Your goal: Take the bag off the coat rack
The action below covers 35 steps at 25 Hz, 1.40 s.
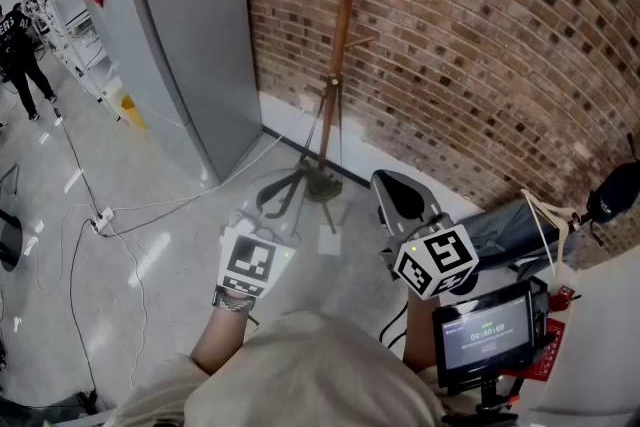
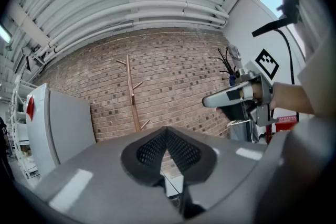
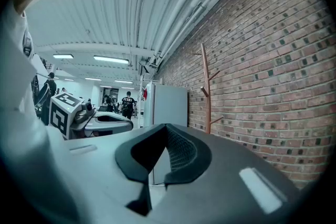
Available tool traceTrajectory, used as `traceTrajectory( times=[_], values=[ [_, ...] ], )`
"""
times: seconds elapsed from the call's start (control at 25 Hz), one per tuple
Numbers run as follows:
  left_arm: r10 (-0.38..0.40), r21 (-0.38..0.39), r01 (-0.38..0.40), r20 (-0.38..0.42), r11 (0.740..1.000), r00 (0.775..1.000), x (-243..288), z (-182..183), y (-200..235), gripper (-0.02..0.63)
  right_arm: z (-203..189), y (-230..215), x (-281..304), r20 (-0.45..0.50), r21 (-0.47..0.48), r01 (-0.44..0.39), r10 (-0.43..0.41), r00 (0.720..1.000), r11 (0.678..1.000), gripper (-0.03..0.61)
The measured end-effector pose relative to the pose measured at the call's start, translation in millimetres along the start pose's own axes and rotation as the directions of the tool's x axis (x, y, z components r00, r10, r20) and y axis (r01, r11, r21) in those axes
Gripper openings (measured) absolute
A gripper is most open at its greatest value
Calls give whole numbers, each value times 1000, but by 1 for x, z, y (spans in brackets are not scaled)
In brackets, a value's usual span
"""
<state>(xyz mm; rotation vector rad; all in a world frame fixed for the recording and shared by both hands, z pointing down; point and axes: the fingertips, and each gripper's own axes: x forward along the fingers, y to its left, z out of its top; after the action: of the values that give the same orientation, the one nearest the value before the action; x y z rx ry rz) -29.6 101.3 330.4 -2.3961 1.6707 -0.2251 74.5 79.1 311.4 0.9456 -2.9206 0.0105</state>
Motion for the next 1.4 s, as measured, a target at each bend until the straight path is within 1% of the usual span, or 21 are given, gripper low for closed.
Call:
traceTrajectory(
  times=[0.12,0.24,0.36,0.48,0.6,0.68,0.76,0.84,0.92,1.0,1.08,1.2,1.4],
  values=[
    [-4,-4,4,-2,1000,1000,-1,1,2,0,2,2,1,3,13,-3,3,1000,1000,0],
    [-10,-9,10,-6,1000,1000,-2,0,3,0,8,6,2,38,25,-18,17,999,1000,2],
    [-22,-14,22,-4,1000,1000,-6,-3,5,0,11,12,2,72,-1,4,-4,997,1000,3],
    [-37,-17,37,-4,999,999,-11,-6,7,0,8,24,5,54,-20,-4,5,999,1000,3],
    [-50,-24,50,-1,998,999,-18,-10,12,0,6,35,8,37,8,-24,24,999,1000,2],
    [-57,-29,57,-1,998,998,-23,-13,15,0,4,40,10,31,31,-20,19,999,999,2],
    [-65,-33,65,-1,997,998,-28,-17,17,0,0,42,11,18,31,6,-7,1000,1000,2],
    [-70,-35,70,-2,997,998,-31,-20,21,0,-2,42,12,7,4,48,-48,999,999,2],
    [-69,-41,69,-4,997,998,-34,-24,26,0,-2,42,14,18,-11,77,-76,997,997,2],
    [-67,-46,66,-6,997,998,-36,-28,30,0,-2,42,16,33,9,84,-85,996,996,2],
    [-69,-48,69,-7,996,998,-35,-30,32,0,-4,42,20,27,27,83,-84,996,996,3],
    [-80,-51,80,-8,996,997,-30,-32,32,0,-9,40,27,7,-3,82,-82,997,997,2],
    [-91,-60,90,-8,994,996,-12,-38,34,0,-13,31,35,10,-42,48,-47,999,998,2]
  ],
)
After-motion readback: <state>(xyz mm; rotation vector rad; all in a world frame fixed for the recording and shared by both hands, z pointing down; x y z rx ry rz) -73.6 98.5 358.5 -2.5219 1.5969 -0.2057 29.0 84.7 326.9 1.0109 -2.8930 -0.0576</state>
